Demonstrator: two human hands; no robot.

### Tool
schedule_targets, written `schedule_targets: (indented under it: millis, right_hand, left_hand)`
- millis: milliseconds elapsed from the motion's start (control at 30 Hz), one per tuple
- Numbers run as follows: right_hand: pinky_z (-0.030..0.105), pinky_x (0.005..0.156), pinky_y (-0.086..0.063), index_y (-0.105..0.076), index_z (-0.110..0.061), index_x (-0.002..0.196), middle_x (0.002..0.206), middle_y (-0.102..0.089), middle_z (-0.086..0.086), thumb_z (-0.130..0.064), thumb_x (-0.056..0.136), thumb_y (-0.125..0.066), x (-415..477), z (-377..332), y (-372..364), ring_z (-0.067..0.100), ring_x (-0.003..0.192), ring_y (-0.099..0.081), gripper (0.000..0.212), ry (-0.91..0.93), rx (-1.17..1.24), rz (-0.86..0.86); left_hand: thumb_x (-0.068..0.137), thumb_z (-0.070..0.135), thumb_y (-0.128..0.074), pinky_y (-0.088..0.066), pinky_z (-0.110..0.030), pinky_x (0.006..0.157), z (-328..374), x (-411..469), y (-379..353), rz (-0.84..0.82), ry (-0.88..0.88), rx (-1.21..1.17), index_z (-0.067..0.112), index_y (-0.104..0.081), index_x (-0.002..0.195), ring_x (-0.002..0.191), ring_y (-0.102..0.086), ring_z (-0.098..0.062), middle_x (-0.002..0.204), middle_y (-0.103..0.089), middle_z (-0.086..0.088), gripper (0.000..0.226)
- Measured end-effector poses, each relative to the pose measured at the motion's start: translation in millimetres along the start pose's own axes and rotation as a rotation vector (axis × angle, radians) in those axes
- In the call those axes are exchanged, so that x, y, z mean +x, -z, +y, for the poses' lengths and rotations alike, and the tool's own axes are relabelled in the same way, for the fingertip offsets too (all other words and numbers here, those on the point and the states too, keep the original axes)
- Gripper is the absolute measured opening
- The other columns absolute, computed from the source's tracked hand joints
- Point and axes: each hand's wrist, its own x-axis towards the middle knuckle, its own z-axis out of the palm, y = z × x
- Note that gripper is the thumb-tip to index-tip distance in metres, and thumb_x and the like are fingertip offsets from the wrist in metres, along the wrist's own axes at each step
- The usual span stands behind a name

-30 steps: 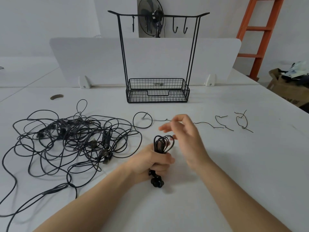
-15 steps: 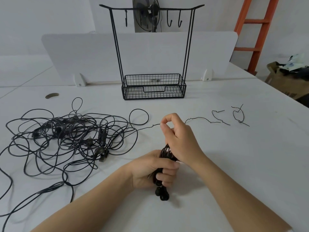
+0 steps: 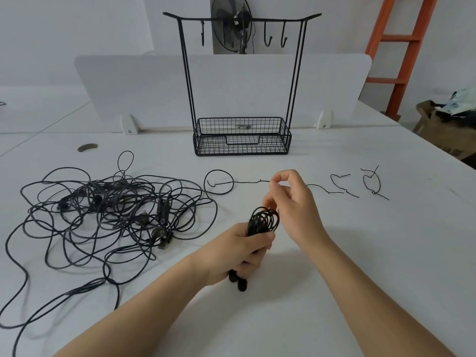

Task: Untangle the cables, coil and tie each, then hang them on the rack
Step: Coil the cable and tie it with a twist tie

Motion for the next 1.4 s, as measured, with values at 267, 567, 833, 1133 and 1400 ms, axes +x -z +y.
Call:
schedule_targets:
  millis: [267, 567, 833, 1133, 1400]
  right_hand:
    - [0.040, 0.060, -0.043, -0.039, -0.025, 0.083, 0.062, -0.054, 0.023, -0.018, 0.095, -0.042, -7.2, -5.1, -6.5, 0.036, 0.061, -0.051, 0.014, 0.083, -0.204, -0.095]
    - [0.041, 0.052, -0.033, -0.036, -0.033, 0.079, 0.055, -0.048, 0.026, -0.012, 0.095, -0.045, -7.9, -10.4, -4.5, 0.031, 0.050, -0.038, 0.027, 0.161, -0.147, 0.055]
    - [0.011, 0.044, -0.034, -0.049, -0.020, 0.075, 0.051, -0.052, -0.003, -0.005, 0.091, -0.049, 4.7, -3.1, 6.2, 0.001, 0.042, -0.044, 0.022, -0.108, 0.162, 0.002]
    - [0.017, 0.045, -0.031, -0.056, -0.011, 0.069, 0.052, -0.050, -0.005, -0.004, 0.081, -0.063, 4.4, 8.7, 6.2, 0.004, 0.045, -0.043, 0.015, -0.230, 0.285, -0.420]
    - [0.017, 0.048, -0.031, -0.059, -0.014, 0.072, 0.052, -0.048, -0.006, -0.005, 0.085, -0.060, 4.0, 8.0, 8.8, 0.004, 0.045, -0.041, 0.016, -0.187, 0.195, -0.465]
  left_hand:
    - [0.093, 0.011, -0.050, -0.023, -0.017, 0.041, -4.2, 0.9, -1.1, 0.038, 0.013, 0.154, 0.011, -0.042, 0.067, 0.039, -0.023, -0.008, 0.045, -0.030, 0.009, 0.027]
    - [0.095, 0.020, -0.050, -0.037, -0.018, 0.045, -4.6, 2.0, 1.2, -0.004, 0.015, 0.247, 0.014, -0.040, 0.056, 0.050, -0.059, -0.016, 0.043, -0.036, 0.005, 0.040]
    - [0.098, 0.032, -0.036, -0.027, -0.015, 0.038, 2.0, -4.5, 4.4, -0.034, 0.006, 0.062, 0.019, -0.024, 0.061, 0.035, -0.016, -0.009, 0.045, -0.020, 0.006, 0.042]
    - [0.085, 0.038, -0.040, -0.036, -0.021, 0.041, 3.3, -6.2, 14.8, 0.075, -0.225, 0.144, 0.023, -0.036, 0.048, 0.036, -0.022, -0.010, 0.041, -0.025, 0.009, 0.040]
    - [0.074, 0.013, -0.064, -0.031, -0.021, 0.040, 1.2, -2.8, 32.1, 0.151, -0.161, 0.094, 0.011, -0.045, 0.078, 0.035, -0.018, -0.009, 0.043, -0.024, 0.006, 0.020]
